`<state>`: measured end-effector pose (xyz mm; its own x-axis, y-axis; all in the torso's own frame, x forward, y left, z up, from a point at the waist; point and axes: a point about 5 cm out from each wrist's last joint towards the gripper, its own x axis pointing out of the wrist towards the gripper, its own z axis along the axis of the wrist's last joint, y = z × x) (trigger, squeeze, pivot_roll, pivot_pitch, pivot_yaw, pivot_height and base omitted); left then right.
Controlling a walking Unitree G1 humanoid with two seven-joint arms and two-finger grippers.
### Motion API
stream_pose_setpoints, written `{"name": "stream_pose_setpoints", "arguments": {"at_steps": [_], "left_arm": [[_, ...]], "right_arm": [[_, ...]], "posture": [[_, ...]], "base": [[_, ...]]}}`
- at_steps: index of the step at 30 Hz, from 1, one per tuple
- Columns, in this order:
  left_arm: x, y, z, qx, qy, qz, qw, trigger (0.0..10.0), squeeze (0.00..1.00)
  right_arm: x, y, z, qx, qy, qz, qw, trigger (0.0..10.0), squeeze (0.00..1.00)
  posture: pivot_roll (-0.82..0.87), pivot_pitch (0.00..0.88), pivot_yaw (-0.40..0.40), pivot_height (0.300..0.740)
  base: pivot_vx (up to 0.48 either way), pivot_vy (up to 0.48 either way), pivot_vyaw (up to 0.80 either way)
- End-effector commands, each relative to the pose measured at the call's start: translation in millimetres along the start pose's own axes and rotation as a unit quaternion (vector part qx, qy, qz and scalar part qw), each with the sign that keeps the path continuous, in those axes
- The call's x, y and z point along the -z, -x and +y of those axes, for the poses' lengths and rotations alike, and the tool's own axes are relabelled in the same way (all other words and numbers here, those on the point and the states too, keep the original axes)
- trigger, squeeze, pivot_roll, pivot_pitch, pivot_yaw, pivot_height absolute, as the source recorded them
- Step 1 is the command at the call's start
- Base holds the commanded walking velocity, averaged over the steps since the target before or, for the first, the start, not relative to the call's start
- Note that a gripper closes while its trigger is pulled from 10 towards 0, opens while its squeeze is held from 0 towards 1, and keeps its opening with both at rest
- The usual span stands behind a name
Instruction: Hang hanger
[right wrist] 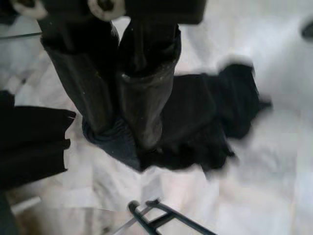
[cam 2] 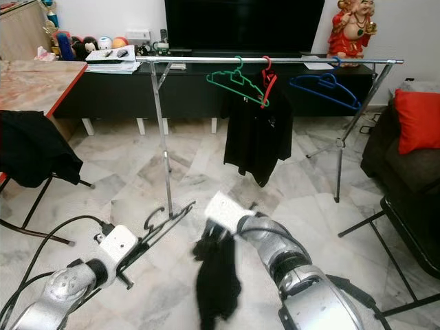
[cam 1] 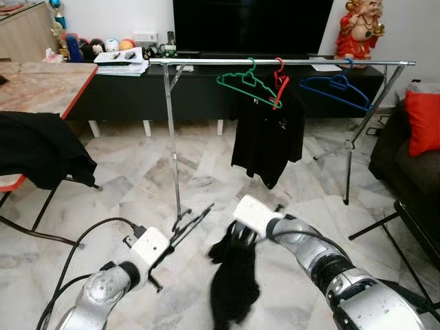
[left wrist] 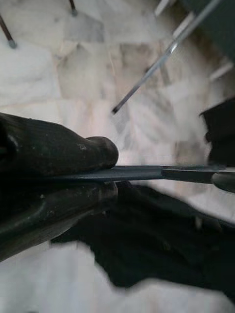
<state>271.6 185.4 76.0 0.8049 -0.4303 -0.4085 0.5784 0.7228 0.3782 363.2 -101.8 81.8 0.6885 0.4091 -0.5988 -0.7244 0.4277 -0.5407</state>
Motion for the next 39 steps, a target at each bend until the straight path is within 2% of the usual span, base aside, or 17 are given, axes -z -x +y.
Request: {"name": "stream_pose_setpoints", "arguments": {"at_steps": [1,6,7,8,10,11,12,13,15,17,19,20,21,22,27,33,39], "left_arm": [[5,6.2,-5.5,0.034,-0.020,0.021,0.999,10.0,0.00],[10,11.5,-8.4,0.052,-0.035,0.039,0.997,10.0,0.00],[12,12.9,-8.5,0.058,-0.041,0.046,0.996,10.0,0.00],[14,15.7,-9.5,0.075,-0.049,0.058,0.994,10.0,0.00],[15,17.4,-10.8,0.087,-0.053,0.063,0.993,10.0,0.00],[15,18.3,-11.0,0.092,-0.055,0.064,0.992,10.0,0.00],[14,20.5,-11.6,0.105,-0.054,0.068,0.991,10.0,0.00],[14,20.5,-11.6,0.105,-0.054,0.068,0.991,10.0,0.00],[15,23.5,-13.4,0.122,-0.058,0.079,0.988,10.0,0.00],[15,25.2,-14.6,0.131,-0.059,0.082,0.986,10.0,0.00],[13,30.1,-19.3,0.160,-0.057,0.086,0.982,10.0,0.00],[13,30.1,-19.3,0.160,-0.057,0.086,0.982,10.0,0.00],[10,33.3,-22.3,0.182,-0.053,0.084,0.978,10.0,0.00],[6,33.9,-23.5,0.192,-0.051,0.077,0.977,10.0,0.00],[-2,26.5,-23.9,0.182,-0.041,0.054,0.981,10.0,0.00],[-16,15.7,-31.1,0.177,-0.026,0.024,0.984,10.0,0.00],[-24,6.5,-25.0,0.128,-0.038,0.011,0.991,10.0,0.00]], "right_arm": [[6,4.0,-8.6,0.015,0.026,0.016,0.999,10.0,0.00],[8,5.1,-11.5,0.024,0.027,0.021,0.999,10.0,0.00],[7,5.3,-14.0,0.036,0.015,0.021,0.999,10.0,0.00],[6,6.0,-19.5,0.065,-0.023,0.017,0.998,10.0,0.00],[4,6.5,-23.6,0.089,-0.061,0.012,0.994,10.0,0.00],[2,6.7,-26.3,0.107,-0.097,0.003,0.990,10.0,0.00],[-4,6.5,-30.5,0.135,-0.202,-0.028,0.969,10.0,0.00],[-4,6.5,-30.5,0.135,-0.202,-0.028,0.969,10.0,0.00],[-6,5.8,-31.2,0.153,-0.265,-0.042,0.951,10.0,0.00],[-7,5.2,-30.3,0.155,-0.280,-0.044,0.946,10.0,0.00],[-10,2.9,-26.5,0.154,-0.327,-0.053,0.931,10.0,0.00],[-10,2.9,-26.5,0.154,-0.327,-0.053,0.931,10.0,0.00],[-12,1.0,-23.0,0.149,-0.358,-0.058,0.920,10.0,0.00],[-14,-0.6,-20.0,0.141,-0.375,-0.061,0.914,10.0,0.00],[-22,-3.7,-14.9,0.128,-0.391,-0.070,0.909,10.0,0.00],[-27,-6.5,-9.1,0.118,-0.392,-0.073,0.909,10.0,0.00],[-29,-7.2,-7.4,0.110,-0.397,-0.075,0.908,10.0,0.00]], "posture": [[0.16,0.044,-0.058,0.740],[0.16,0.037,-0.057,0.740],[0.16,0.035,-0.056,0.740],[0.16,0.030,-0.055,0.740],[0.16,0.027,-0.056,0.740],[0.16,0.025,-0.056,0.740],[0.16,0.021,-0.058,0.740],[0.16,0.021,-0.058,0.740],[0.16,0.014,-0.060,0.740],[0.16,0.014,-0.060,0.740],[0.16,0.011,-0.064,0.740],[0.16,0.011,-0.064,0.740],[0.17,0.016,-0.067,0.740],[0.17,0.018,-0.068,0.740],[0.16,0.030,-0.071,0.740],[0.16,0.045,-0.076,0.740],[0.16,0.058,-0.079,0.740]], "base": [[0.000,0.000,0.00],[0.000,0.000,0.00],[0.000,0.000,0.00],[0.000,0.000,0.00],[0.000,0.000,0.00],[0.000,0.000,0.00],[0.000,0.000,0.00],[0.000,0.000,0.00],[0.000,0.000,0.00],[0.000,0.000,0.00],[0.000,0.000,0.00],[0.000,0.000,0.00],[0.000,0.000,0.00],[0.000,0.000,0.00],[0.000,0.000,0.00],[0.000,0.000,0.00],[0.000,0.000,0.00]]}}
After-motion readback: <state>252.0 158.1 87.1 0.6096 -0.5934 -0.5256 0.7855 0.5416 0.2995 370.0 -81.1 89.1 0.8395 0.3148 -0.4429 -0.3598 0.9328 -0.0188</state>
